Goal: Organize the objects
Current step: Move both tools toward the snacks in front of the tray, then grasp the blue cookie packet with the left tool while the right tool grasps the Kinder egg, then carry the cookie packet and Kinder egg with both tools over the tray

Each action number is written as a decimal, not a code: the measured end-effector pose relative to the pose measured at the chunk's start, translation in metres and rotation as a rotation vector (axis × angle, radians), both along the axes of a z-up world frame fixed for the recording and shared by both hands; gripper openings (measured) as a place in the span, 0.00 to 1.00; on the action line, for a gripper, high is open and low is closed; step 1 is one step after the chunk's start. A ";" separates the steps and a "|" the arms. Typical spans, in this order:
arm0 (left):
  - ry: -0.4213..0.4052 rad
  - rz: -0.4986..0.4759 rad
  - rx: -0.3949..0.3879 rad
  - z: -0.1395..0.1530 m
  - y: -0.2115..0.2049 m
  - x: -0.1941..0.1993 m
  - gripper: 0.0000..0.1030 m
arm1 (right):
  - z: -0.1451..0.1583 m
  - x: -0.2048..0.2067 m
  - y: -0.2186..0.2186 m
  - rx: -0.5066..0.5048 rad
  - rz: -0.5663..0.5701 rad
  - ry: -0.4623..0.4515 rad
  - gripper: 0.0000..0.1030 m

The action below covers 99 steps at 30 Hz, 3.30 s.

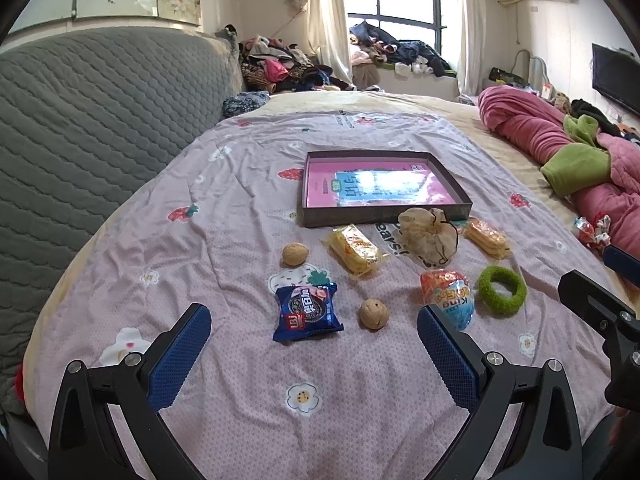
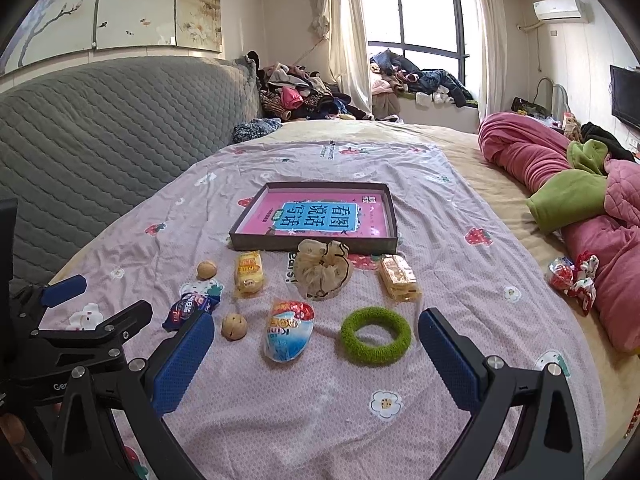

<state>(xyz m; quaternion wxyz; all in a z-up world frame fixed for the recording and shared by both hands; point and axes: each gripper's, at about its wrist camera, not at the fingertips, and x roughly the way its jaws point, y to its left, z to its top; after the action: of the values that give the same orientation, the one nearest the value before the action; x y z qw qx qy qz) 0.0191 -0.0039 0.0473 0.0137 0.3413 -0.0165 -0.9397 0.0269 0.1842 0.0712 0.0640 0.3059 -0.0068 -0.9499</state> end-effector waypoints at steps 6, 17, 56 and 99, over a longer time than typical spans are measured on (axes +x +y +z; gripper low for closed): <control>0.026 0.007 0.001 0.009 -0.007 -0.011 1.00 | 0.007 -0.012 -0.002 -0.013 0.003 -0.002 1.00; 0.022 0.026 0.000 0.021 -0.024 -0.046 1.00 | 0.020 -0.043 -0.016 0.005 -0.004 -0.003 1.00; -0.268 0.024 -0.006 -0.103 -0.033 -0.121 1.00 | -0.100 -0.113 -0.063 0.307 -0.063 -0.323 0.99; -0.298 -0.046 0.108 -0.108 -0.023 -0.109 0.56 | -0.109 -0.103 -0.057 0.198 -0.002 -0.352 0.52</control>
<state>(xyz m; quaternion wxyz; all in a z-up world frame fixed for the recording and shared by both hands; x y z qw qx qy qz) -0.0903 -0.0273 -0.0606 -0.0289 0.4765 0.0246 -0.8783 -0.0763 0.1272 -0.0378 0.0304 0.4720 0.0752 -0.8779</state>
